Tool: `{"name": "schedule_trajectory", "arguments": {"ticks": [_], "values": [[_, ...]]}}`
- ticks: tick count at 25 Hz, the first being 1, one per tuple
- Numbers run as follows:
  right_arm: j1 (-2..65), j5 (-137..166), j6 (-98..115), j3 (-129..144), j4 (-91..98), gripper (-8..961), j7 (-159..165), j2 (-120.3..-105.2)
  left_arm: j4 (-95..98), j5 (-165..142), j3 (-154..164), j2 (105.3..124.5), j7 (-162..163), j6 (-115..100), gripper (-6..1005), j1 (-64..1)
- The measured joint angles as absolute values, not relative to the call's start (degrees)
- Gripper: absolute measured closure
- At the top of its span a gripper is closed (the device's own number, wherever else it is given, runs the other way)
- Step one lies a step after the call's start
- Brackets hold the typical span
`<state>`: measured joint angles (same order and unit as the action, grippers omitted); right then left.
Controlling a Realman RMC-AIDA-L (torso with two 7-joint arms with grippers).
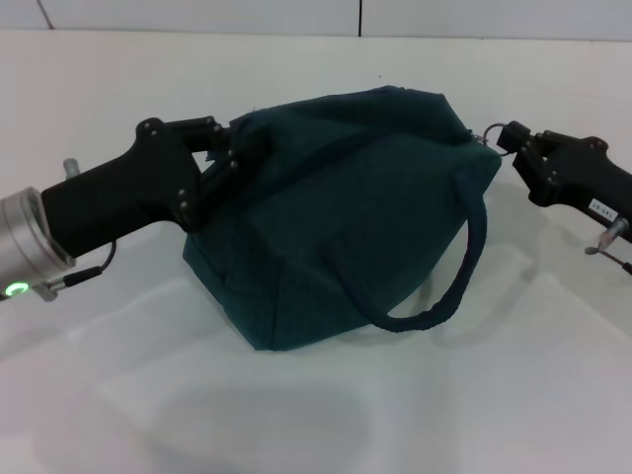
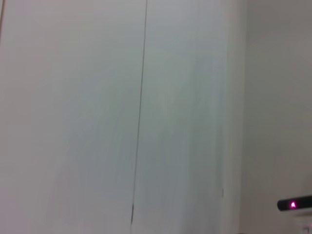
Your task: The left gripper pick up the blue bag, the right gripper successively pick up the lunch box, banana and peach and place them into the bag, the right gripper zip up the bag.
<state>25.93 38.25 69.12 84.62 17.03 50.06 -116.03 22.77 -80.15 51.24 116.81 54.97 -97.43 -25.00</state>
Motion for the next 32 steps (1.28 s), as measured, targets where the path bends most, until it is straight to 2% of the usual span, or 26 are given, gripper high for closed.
{"name": "schedule_trajectory", "arguments": {"ticks": [14, 17, 19, 21, 25, 27, 32], "values": [[25.4, 37.9, 72.4, 85.4, 16.4, 940, 50.0, -116.10, 35.3, -80.2, 44.1, 115.28, 76.6, -93.6, 778, -24.8], [25.4, 37.9, 72.6, 85.4, 16.4, 940, 50.0, -116.10, 39.0, -81.1, 44.2, 114.71, 80.9, -92.1, 684, -25.2], [25.4, 37.8, 72.8, 85.4, 16.4, 940, 50.0, -116.10, 42.5, -83.8, 44.9, 114.66, 84.7, -91.9, 622, -26.7], [25.4, 37.8, 73.0, 85.4, 16.4, 940, 49.9, -116.11, 46.9, -89.4, 45.4, 115.45, 89.7, -91.5, 578, -29.1], [25.4, 37.8, 73.1, 85.2, 16.4, 940, 49.9, -116.19, 57.5, -105.0, 48.4, 118.73, 100.4, -88.6, 526, -35.6], [25.4, 37.8, 73.1, 85.1, 16.4, 940, 49.9, -116.19, 61.3, -110.4, 51.7, 119.45, 105.4, -86.8, 526, -38.7], [25.4, 37.8, 73.4, 85.0, 16.4, 939, 49.9, -116.20, 62.4, -119.3, 58.0, 117.80, 117.3, -85.5, 527, -47.1]]}}
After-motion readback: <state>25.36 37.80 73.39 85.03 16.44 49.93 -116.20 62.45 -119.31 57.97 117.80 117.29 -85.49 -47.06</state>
